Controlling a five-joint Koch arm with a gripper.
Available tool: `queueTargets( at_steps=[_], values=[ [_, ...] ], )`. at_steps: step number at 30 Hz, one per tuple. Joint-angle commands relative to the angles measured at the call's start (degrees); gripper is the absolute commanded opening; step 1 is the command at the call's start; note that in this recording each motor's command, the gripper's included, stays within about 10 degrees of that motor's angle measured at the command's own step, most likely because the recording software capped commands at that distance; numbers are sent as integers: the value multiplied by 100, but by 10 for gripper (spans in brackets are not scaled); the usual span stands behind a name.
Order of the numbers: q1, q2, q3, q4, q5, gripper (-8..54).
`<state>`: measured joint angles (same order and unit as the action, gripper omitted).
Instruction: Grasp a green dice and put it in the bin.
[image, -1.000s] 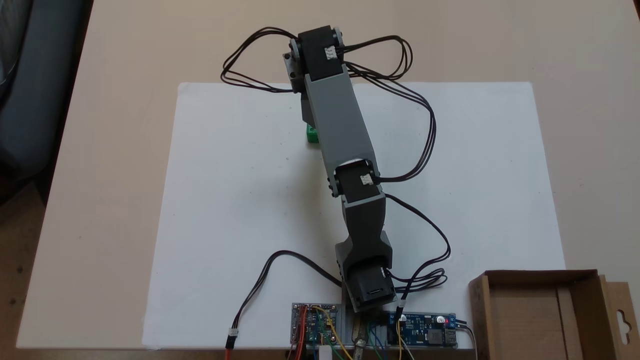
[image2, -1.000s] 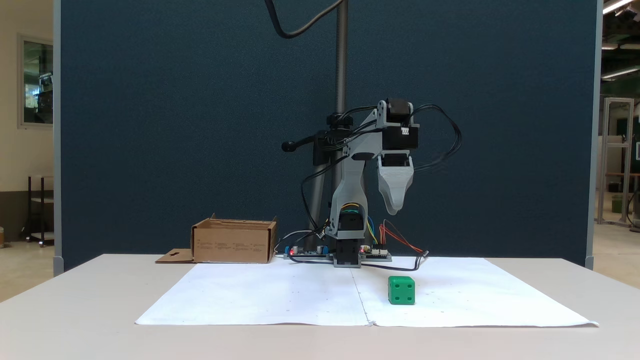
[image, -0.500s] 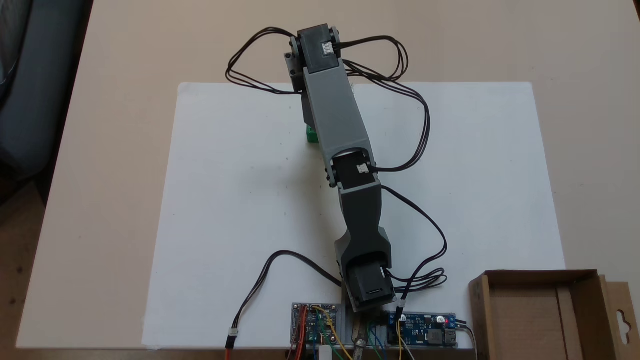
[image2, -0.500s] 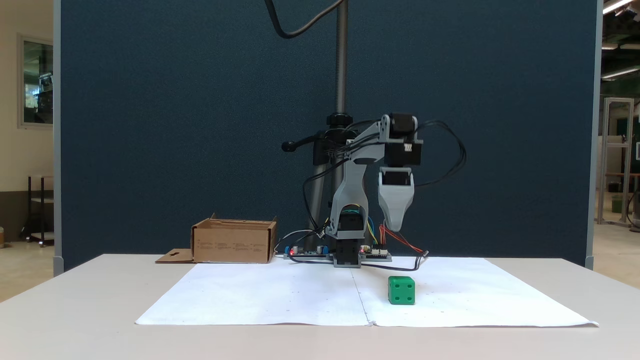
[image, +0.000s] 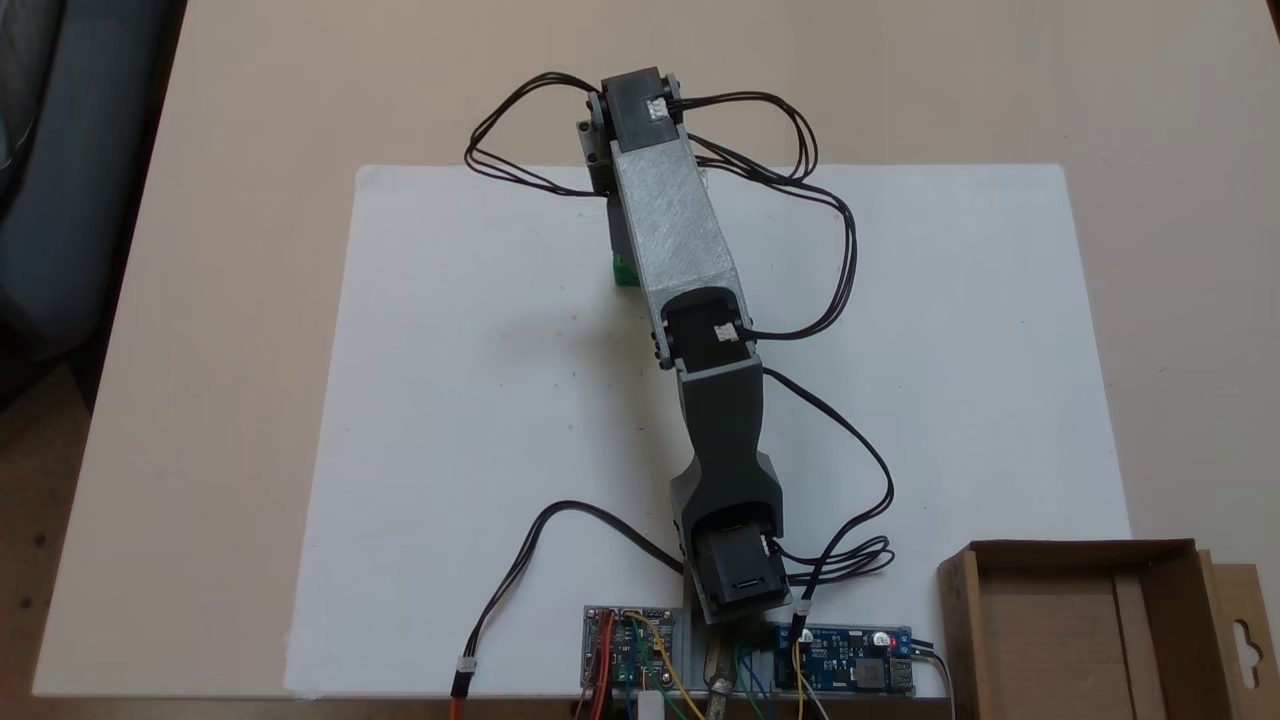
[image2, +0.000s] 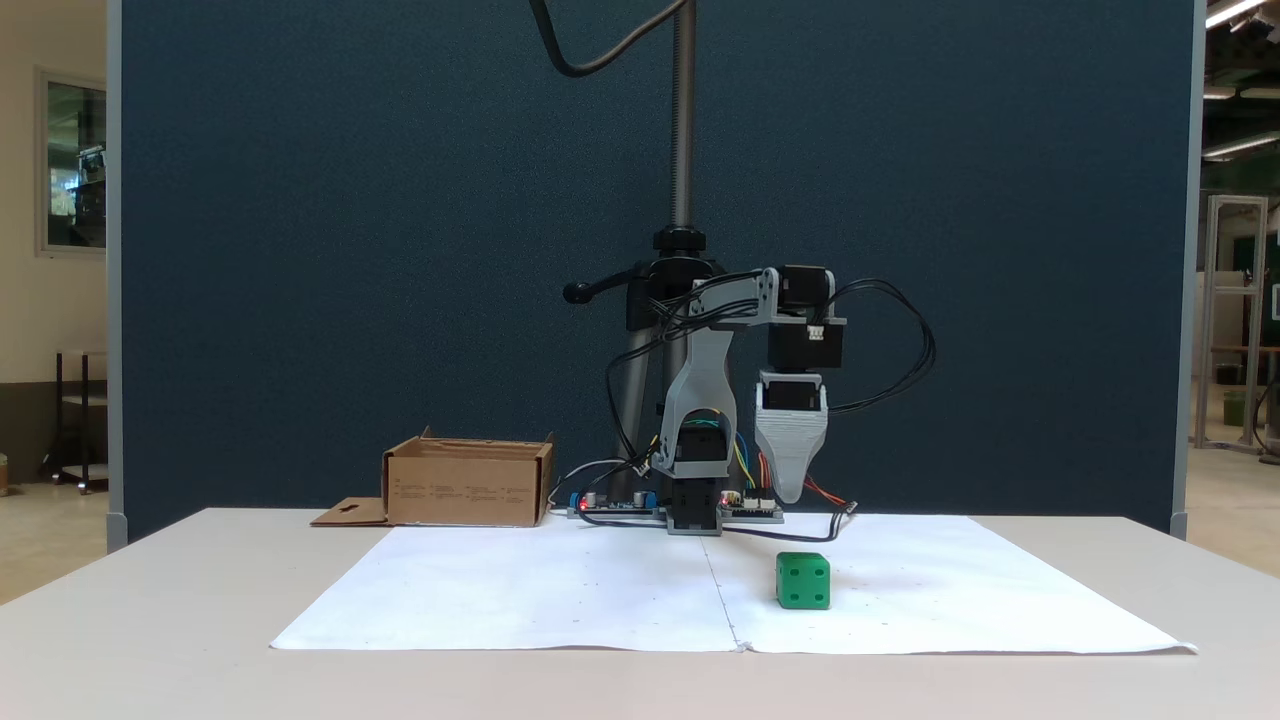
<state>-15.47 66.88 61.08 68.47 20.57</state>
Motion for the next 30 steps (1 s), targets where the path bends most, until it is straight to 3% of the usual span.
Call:
queueTargets(
  at_steps=[1,30],
  values=[
    [-97,123,-35,-176,369,448],
    [-396,483,334,-483,809,454]
  ],
)
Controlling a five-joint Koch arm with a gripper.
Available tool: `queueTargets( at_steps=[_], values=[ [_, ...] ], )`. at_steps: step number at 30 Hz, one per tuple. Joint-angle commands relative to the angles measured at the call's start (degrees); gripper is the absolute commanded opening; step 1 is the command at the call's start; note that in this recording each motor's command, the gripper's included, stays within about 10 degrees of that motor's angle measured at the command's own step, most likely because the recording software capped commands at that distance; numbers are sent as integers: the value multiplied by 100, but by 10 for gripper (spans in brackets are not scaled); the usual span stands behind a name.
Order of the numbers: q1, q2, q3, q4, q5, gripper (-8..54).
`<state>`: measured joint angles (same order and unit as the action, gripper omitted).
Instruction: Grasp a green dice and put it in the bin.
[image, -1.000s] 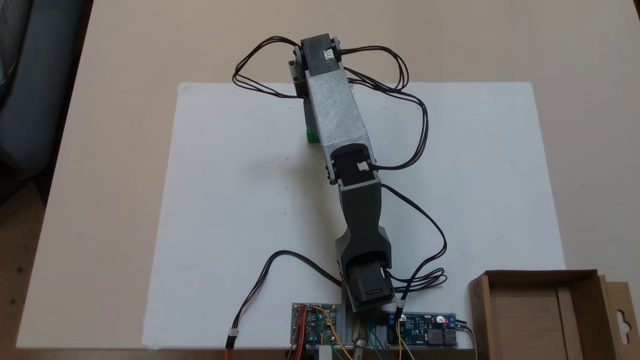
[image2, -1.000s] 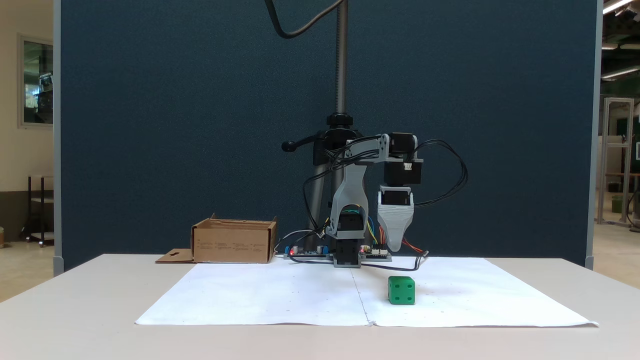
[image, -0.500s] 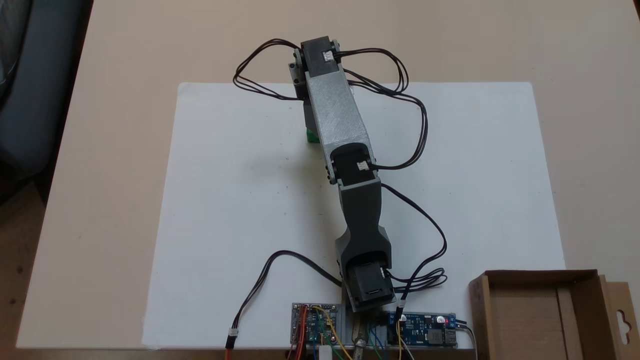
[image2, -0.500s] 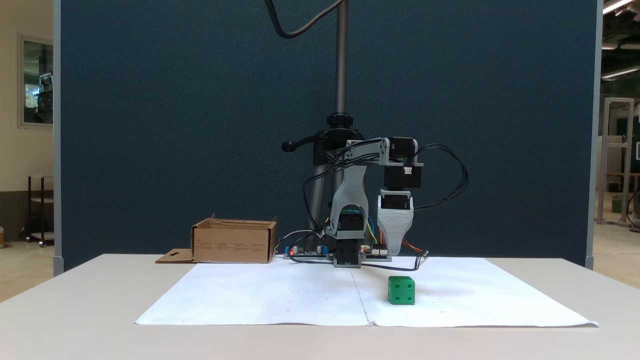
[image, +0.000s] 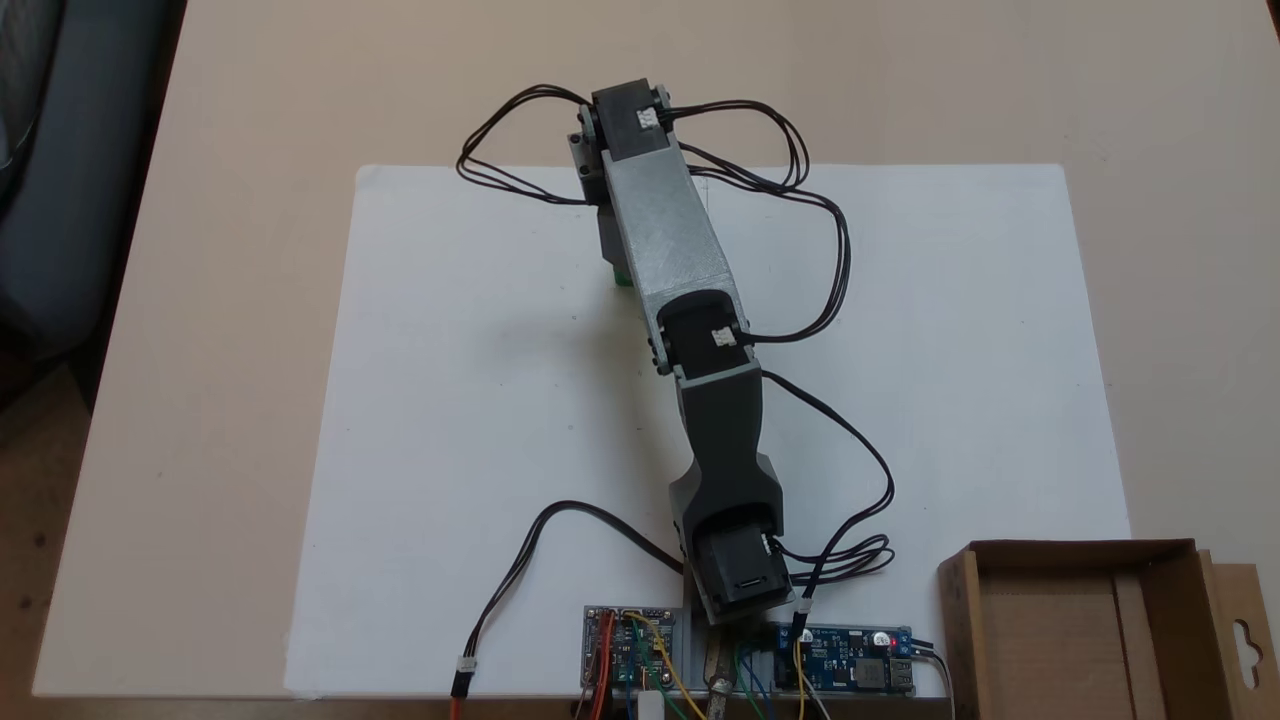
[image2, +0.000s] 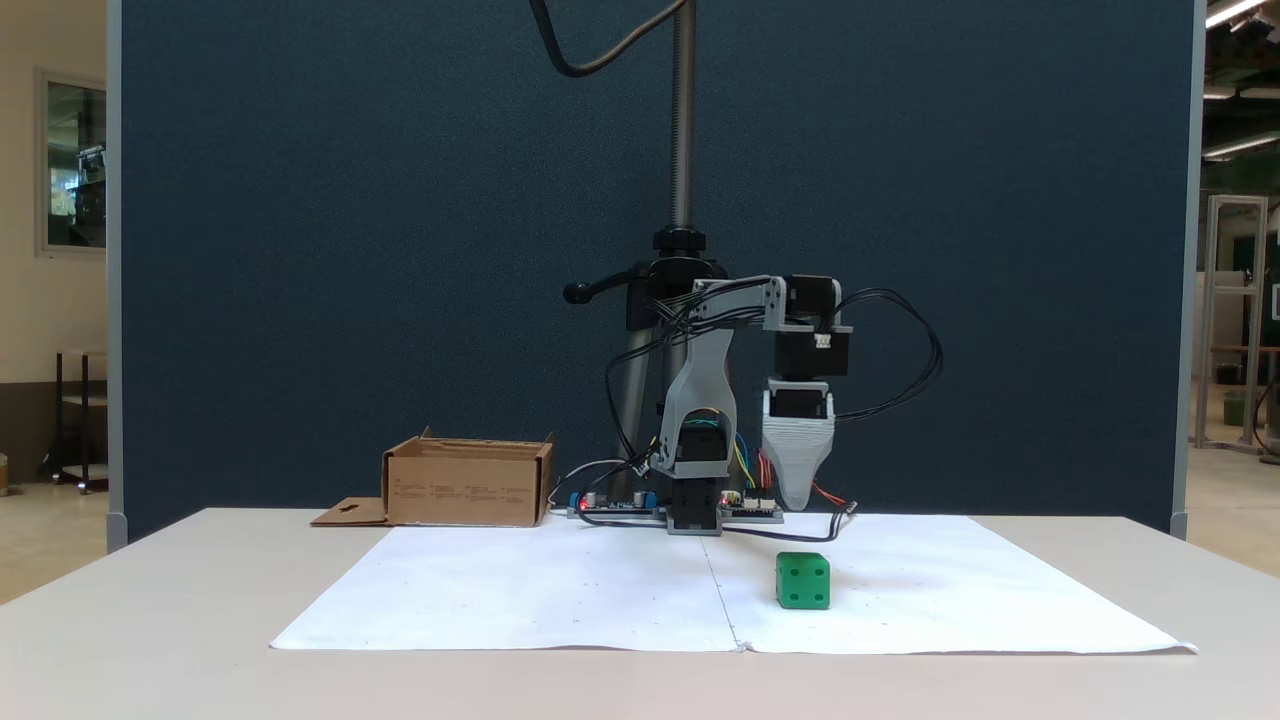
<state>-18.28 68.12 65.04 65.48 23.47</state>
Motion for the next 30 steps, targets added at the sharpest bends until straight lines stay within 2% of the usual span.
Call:
queueTargets(
  at_steps=[1,30],
  values=[
    [-141,360,-53,-220,536,454],
    [-53,264,686,-1213,571,445]
  ],
)
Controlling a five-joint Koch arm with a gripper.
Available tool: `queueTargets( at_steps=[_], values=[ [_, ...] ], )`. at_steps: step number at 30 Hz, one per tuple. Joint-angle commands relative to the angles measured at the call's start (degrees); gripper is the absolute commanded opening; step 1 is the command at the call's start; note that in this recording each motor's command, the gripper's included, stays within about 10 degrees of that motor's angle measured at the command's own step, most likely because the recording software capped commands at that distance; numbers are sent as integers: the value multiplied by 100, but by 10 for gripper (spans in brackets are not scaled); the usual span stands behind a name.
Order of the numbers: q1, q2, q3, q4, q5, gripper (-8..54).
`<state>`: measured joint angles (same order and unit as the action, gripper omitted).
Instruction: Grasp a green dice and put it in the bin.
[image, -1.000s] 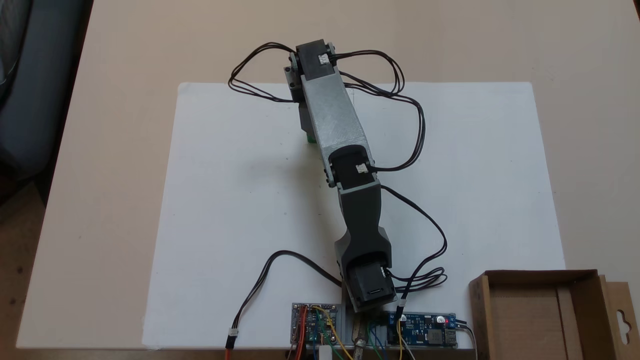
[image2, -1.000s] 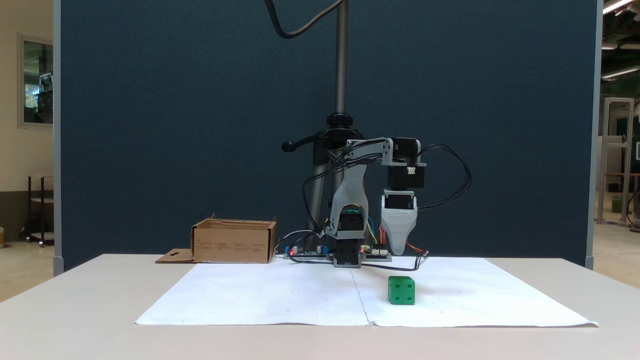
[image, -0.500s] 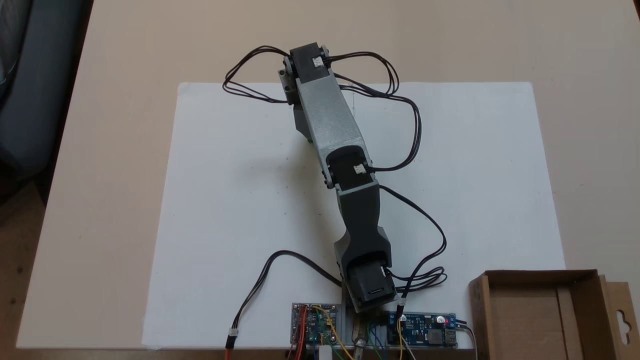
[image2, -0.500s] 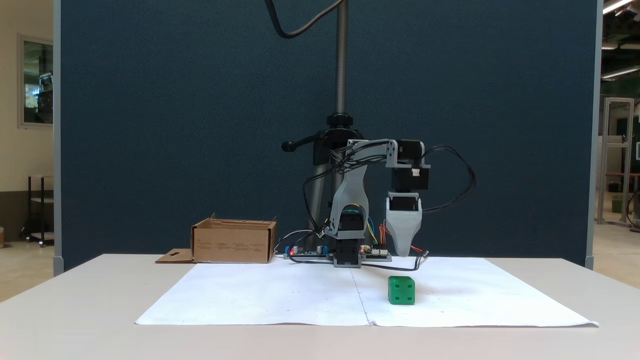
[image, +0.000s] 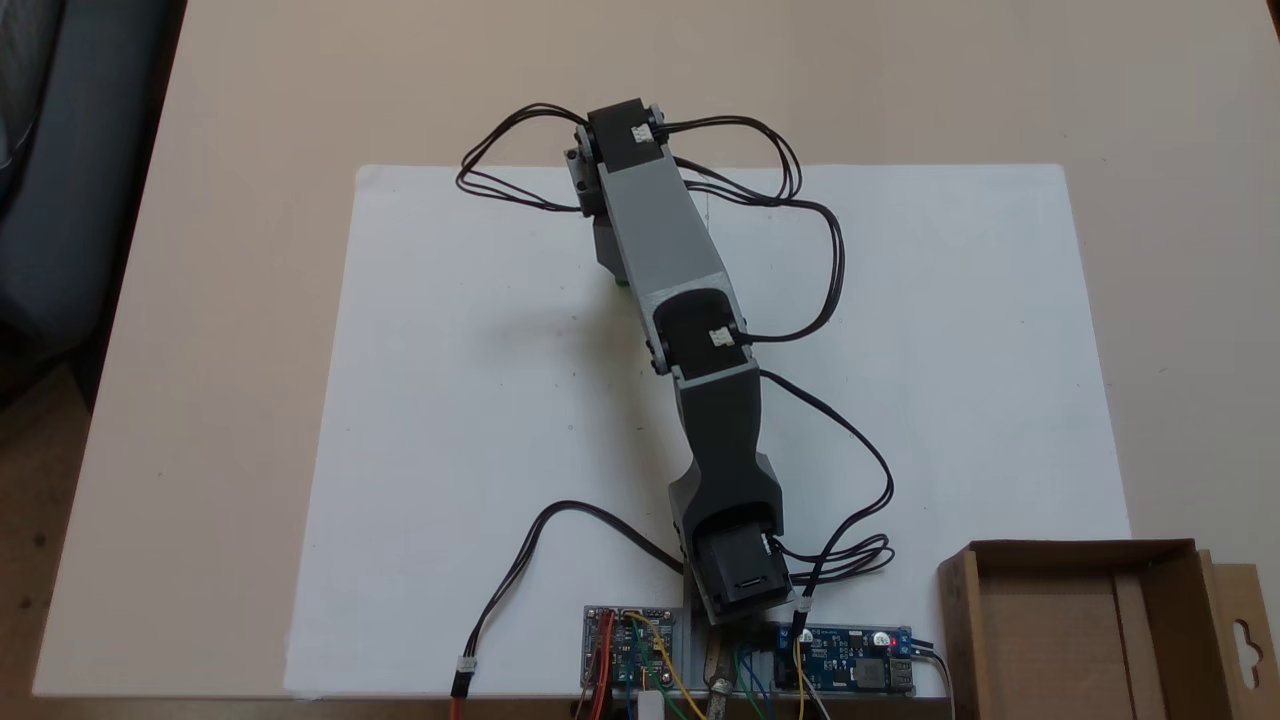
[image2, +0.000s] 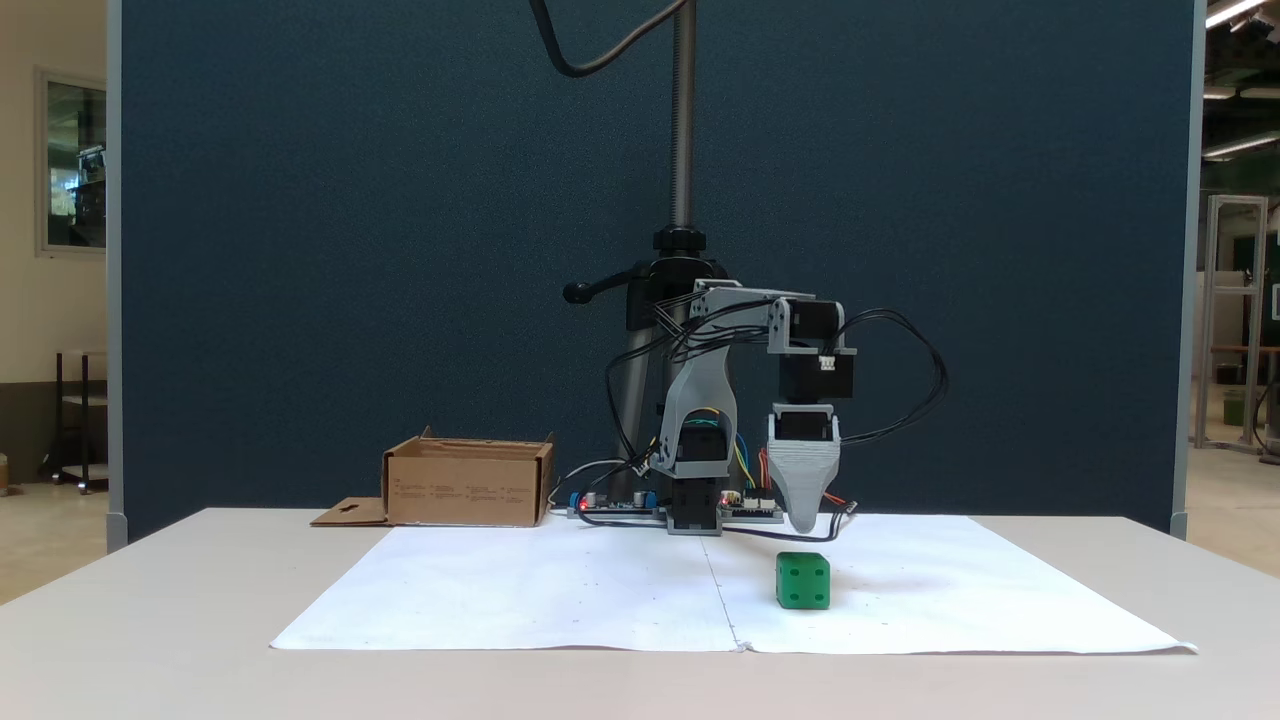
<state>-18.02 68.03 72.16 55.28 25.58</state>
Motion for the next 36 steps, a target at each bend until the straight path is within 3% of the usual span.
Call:
queueTargets(
  at_steps=[1,36],
  values=[
    [-79,264,0,-229,360,445],
    [-44,-352,580,-1020,360,443]
  ],
)
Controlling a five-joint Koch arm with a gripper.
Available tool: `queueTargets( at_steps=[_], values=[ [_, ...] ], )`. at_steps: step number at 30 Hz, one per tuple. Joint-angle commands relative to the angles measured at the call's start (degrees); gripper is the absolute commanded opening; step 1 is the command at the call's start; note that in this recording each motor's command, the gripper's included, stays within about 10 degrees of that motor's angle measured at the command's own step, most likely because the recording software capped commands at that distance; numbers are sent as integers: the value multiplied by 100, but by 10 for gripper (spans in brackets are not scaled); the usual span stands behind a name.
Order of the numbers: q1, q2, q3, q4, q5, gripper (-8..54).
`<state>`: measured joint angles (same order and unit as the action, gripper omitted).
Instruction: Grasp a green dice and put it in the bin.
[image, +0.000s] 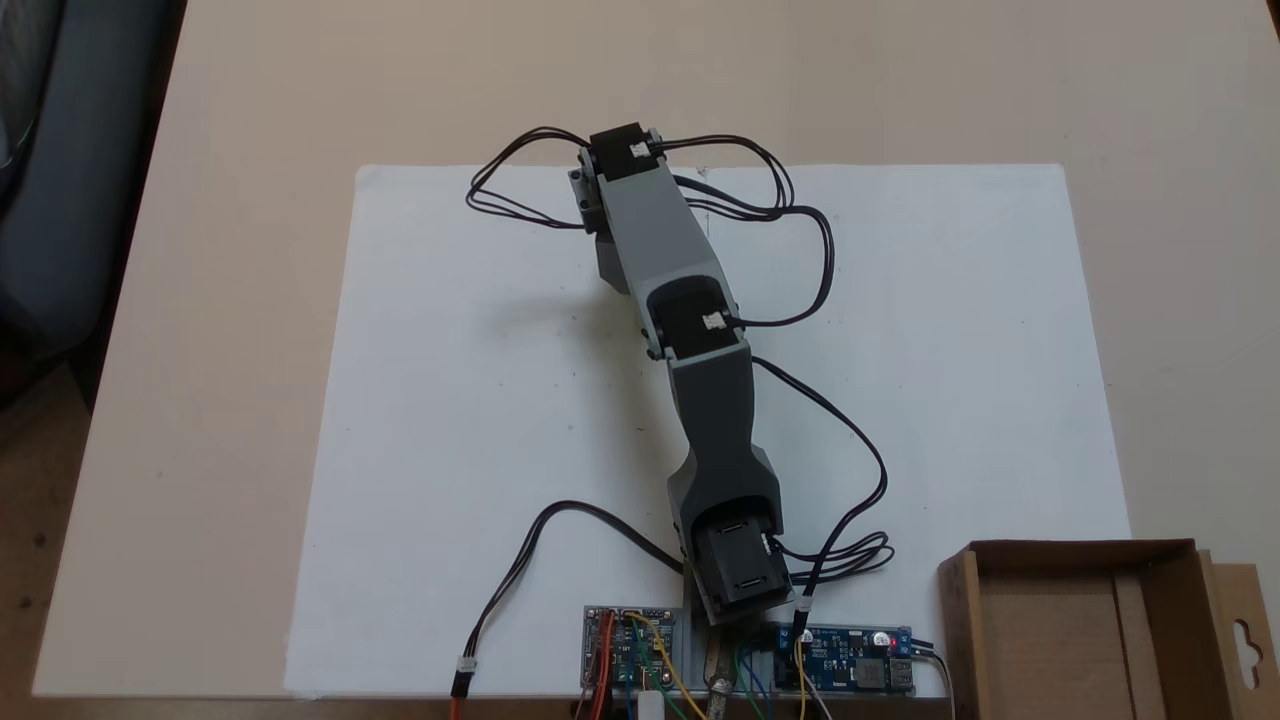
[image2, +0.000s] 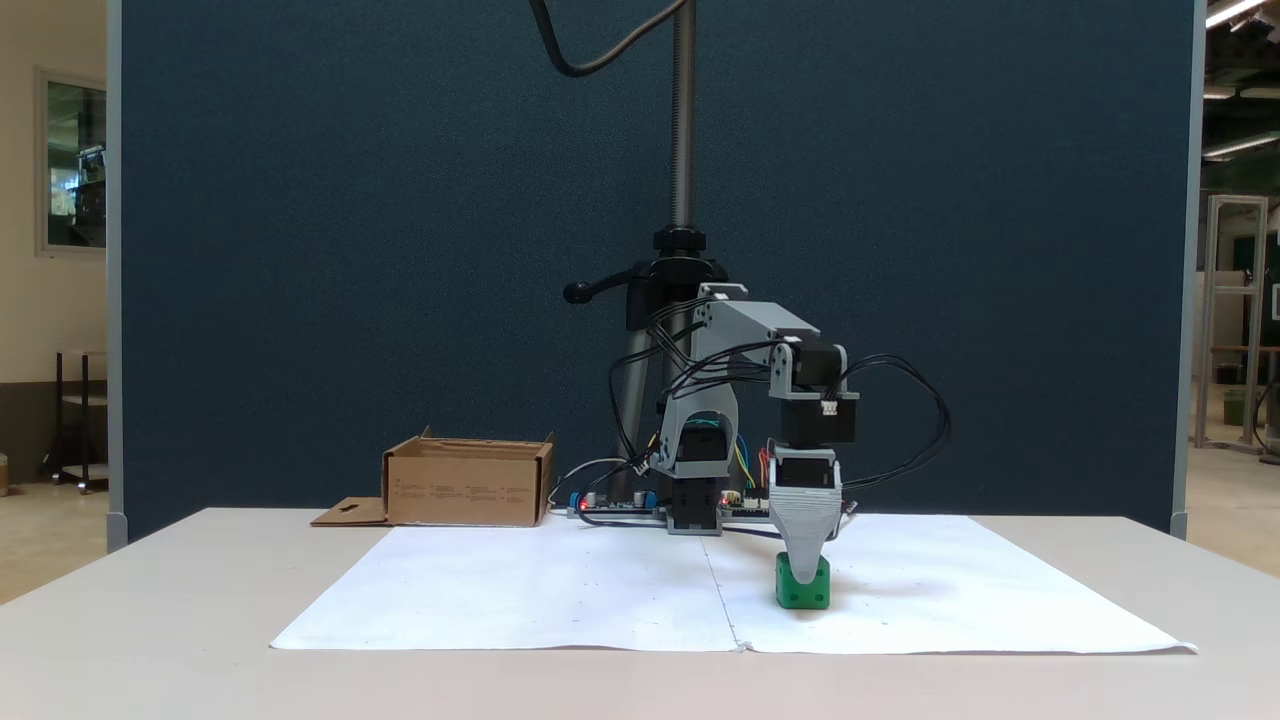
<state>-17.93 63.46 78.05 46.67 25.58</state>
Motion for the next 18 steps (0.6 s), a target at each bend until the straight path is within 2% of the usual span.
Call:
queueTargets(
  at_steps=[1,18],
  values=[
    [-44,79,-9,-193,360,443],
    [-18,-202,-9,-343,360,430]
  ],
)
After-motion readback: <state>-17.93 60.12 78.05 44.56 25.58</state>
